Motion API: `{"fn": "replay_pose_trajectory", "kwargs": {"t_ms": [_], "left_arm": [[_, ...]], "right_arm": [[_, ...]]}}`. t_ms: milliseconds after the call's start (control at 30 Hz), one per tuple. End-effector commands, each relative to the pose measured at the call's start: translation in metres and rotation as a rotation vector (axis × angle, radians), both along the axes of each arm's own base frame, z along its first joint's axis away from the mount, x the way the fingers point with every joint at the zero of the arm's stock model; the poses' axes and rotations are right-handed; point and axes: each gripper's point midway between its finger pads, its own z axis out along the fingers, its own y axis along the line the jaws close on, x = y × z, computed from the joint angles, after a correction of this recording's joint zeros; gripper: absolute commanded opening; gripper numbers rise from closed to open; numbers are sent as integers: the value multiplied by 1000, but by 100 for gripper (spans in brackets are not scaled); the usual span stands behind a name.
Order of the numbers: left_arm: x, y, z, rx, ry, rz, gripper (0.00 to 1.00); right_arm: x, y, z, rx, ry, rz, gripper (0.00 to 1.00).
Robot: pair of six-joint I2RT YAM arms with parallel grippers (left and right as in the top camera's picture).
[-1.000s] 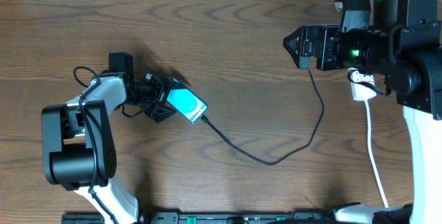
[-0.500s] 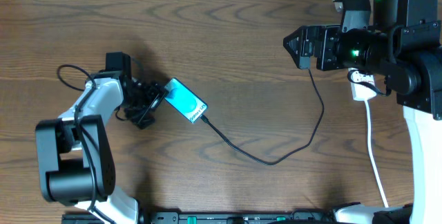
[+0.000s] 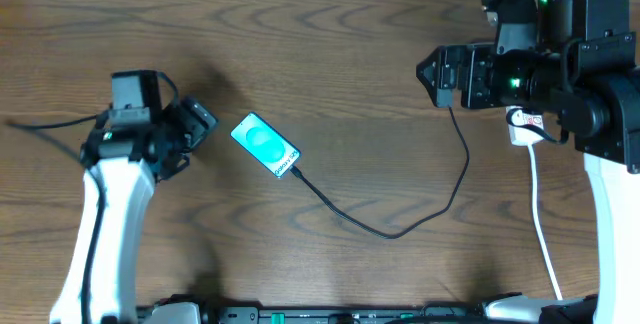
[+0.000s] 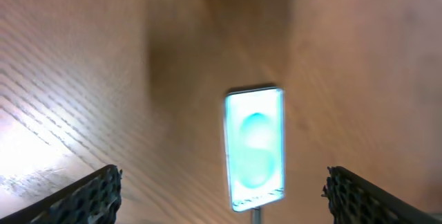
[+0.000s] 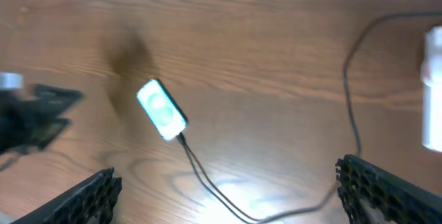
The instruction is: Plug charger to phone and switch on socket
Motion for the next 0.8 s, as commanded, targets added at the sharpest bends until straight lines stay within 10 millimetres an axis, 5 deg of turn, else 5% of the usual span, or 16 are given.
{"fn": "replay_pose_trajectory", "kwargs": {"t_ms": [0,367,767], "left_arm": [[-1,0,43,17,-134,-14,96],[-24,-15,118,-9,-397,-60,98],[-35,-16,136,1,-461,-61,98]], "right_arm": [[4,-17,-8,-83,13,-56,99],[23,-78,-48,-304,149,-424,99],[23,-167,-64,-144,284,-790,99]]}}
